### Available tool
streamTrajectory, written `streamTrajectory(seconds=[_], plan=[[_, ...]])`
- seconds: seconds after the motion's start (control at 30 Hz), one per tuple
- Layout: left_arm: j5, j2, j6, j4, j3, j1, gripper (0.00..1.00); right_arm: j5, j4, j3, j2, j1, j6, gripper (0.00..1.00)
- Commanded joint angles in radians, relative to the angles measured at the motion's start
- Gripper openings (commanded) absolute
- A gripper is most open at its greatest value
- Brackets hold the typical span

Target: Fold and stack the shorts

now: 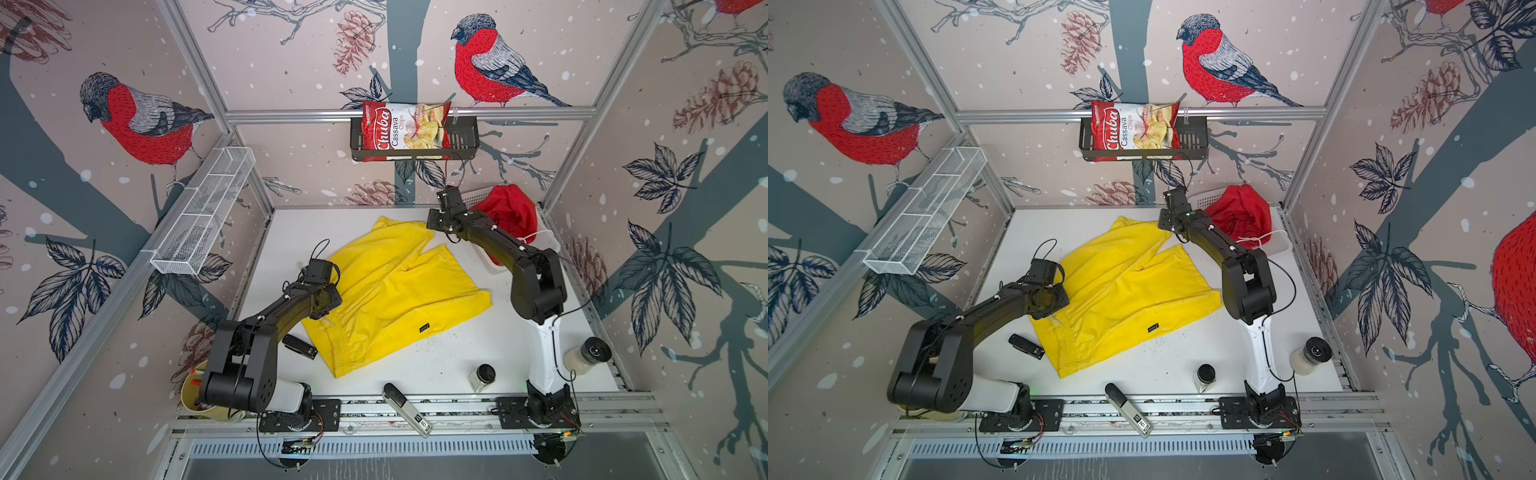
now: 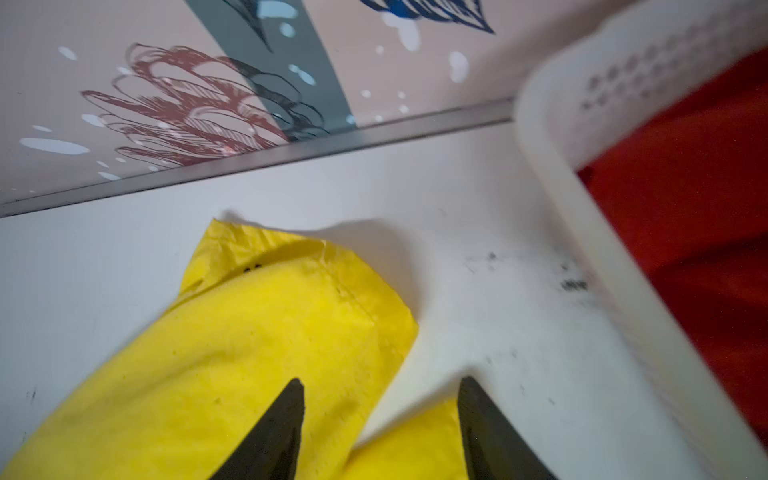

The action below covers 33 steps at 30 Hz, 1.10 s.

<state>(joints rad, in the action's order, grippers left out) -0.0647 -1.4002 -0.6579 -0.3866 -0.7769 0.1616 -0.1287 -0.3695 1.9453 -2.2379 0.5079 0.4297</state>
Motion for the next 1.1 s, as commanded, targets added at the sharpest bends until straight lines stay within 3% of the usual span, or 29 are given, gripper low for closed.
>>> streamTrajectory(seconds=[0.0,0.1,0.2,0.6,0.93,1.07], plan=[[0.009,0.044,0.021,-0.095,-0.094,0.000,0.50,-0.012,-0.075,0.142,-0.110,0.034,-0.061,0.61],[0.001,0.027,0.039,-0.118,-0.179,0.001,0.51,-0.011,-0.110,0.229,-0.190,0.062,-0.080,0.59],[-0.019,-0.008,0.046,-0.142,-0.216,0.001,0.52,-0.011,-0.109,0.188,-0.198,0.076,-0.082,0.56],[0.012,-0.048,0.027,-0.092,-0.117,0.000,0.53,-0.029,0.039,-0.353,0.006,0.078,-0.042,0.52],[0.064,-0.099,0.047,-0.020,-0.067,0.002,0.54,-0.015,0.109,-0.886,0.357,0.078,0.055,0.51],[0.087,-0.163,0.048,0.004,-0.077,0.005,0.53,-0.014,0.068,-0.870,0.445,0.053,0.031,0.52]])
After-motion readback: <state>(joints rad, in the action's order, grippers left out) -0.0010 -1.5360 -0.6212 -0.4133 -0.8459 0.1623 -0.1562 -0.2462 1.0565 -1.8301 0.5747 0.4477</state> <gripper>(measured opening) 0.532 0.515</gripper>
